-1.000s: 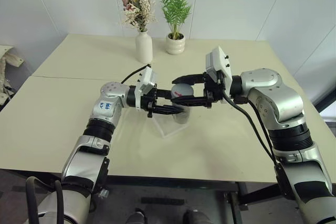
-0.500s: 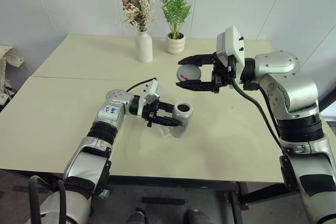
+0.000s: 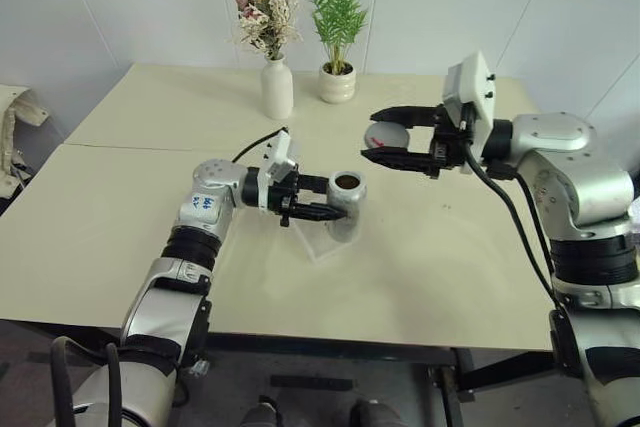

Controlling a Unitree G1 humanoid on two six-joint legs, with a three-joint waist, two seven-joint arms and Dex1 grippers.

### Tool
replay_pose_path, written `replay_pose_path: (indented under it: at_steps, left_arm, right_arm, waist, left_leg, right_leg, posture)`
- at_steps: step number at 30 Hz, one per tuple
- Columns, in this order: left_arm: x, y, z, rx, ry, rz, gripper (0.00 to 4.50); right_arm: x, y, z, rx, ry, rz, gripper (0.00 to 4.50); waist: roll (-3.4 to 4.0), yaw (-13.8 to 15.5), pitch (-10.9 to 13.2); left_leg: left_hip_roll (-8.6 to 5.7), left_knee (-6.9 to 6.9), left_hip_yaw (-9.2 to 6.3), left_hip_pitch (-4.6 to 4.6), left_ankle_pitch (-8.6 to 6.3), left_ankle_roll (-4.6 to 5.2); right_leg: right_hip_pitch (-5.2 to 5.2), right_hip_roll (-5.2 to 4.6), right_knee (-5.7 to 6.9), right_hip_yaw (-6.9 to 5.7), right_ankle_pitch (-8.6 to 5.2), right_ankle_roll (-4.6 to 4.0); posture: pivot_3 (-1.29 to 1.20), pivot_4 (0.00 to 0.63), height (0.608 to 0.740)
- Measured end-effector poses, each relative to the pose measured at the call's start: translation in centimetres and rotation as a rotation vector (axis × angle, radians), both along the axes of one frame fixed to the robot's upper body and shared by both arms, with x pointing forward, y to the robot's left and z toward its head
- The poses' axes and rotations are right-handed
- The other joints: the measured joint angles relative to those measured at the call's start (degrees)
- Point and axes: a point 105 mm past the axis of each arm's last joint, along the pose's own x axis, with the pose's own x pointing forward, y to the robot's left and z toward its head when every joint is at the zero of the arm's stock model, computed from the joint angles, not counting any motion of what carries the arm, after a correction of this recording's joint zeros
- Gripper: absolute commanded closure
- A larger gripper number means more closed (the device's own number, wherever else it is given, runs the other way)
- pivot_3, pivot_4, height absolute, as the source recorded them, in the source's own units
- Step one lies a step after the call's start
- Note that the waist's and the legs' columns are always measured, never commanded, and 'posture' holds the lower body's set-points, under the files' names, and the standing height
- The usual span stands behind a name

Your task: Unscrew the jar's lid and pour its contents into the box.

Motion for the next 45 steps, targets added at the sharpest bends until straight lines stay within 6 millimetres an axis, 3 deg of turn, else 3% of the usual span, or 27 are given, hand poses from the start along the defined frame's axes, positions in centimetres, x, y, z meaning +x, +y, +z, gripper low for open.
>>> replay_pose_path:
  at_steps: [5,9,16,24,31,34,40,45]
  left_arm:
    - [-0.1,0.4,1.7,-0.033,-0.027,0.034,2.43]
    - [0.3,1.7,3.0,-0.063,-0.045,0.119,2.43]
    - [1.5,5.1,2.9,-0.091,-0.023,0.300,2.43]
    - [1.7,8.9,1.5,-0.060,0.015,0.426,2.43]
    - [1.9,13.1,2.2,-0.049,-0.021,0.561,2.43]
    - [1.9,13.7,2.2,-0.047,-0.018,0.577,2.43]
    - [2.0,14.2,1.8,-0.046,-0.004,0.594,2.43]
    - [2.0,14.5,1.9,-0.041,-0.023,0.601,2.43]
  right_arm:
    - [0.3,-2.7,-2.5,0.015,0.071,-0.152,1.97]
    - [0.2,-4.5,-6.4,0.008,0.163,-0.277,1.97]
    - [0.4,-4.4,-13.0,0.095,0.290,-0.437,1.97]
    - [2.2,-5.7,-15.1,0.199,0.282,-0.624,1.97]
    - [2.6,-6.9,-18.5,0.217,0.344,-0.730,1.97]
    - [2.8,-7.3,-19.1,0.210,0.339,-0.745,1.97]
    - [3.0,-7.7,-19.5,0.194,0.320,-0.760,0.04]
    - [2.3,-7.4,-18.5,0.165,0.282,-0.711,0.04]
  waist:
    - [0.00,-0.11,0.00]
    - [0.00,-0.19,0.00]
    - [0.01,-0.40,0.00]
    - [0.00,-0.04,0.00]
    - [0.00,-0.23,0.00]
    - [0.01,-0.17,0.00]
    - [0.00,-0.25,0.00]
    - [0.01,-0.21,0.00]
  left_leg:
    - [0.00,0.01,0.01,0.00,0.00,0.00]
    - [0.00,0.03,0.00,0.01,0.00,0.00]
    - [-0.01,0.12,0.03,0.06,0.01,-0.01]
    - [-0.02,0.19,0.02,0.05,0.01,-0.02]
    - [-0.01,0.18,0.03,0.06,0.01,-0.02]
    - [-0.01,0.20,0.03,0.06,0.01,-0.02]
    - [-0.01,0.19,0.03,0.06,0.01,-0.02]
    - [-0.01,0.18,0.03,0.05,0.01,-0.02]
  right_leg:
    - [0.00,0.00,0.03,0.02,-0.01,0.01]
    - [0.00,0.01,0.05,0.04,-0.01,0.01]
    - [0.02,0.03,0.18,0.11,-0.01,0.02]
    - [0.07,0.03,0.15,0.12,0.01,0.04]
    - [0.05,0.03,0.16,0.12,0.01,0.05]
    - [0.06,0.03,0.18,0.12,0.01,0.05]
    - [0.06,0.03,0.17,0.12,0.01,0.05]
    - [0.04,0.03,0.17,0.12,0.01,0.05]
  posture:
    - [0.00,0.150,0.740]
    - [0.00,0.150,0.740]
    - [0.00,0.150,0.740]
    - [0.00,0.150,0.740]
    - [0.00,0.150,0.740]
    - [0.00,0.150,0.740]
    - [0.00,0.150,0.740]
    - [0.00,0.150,0.740]
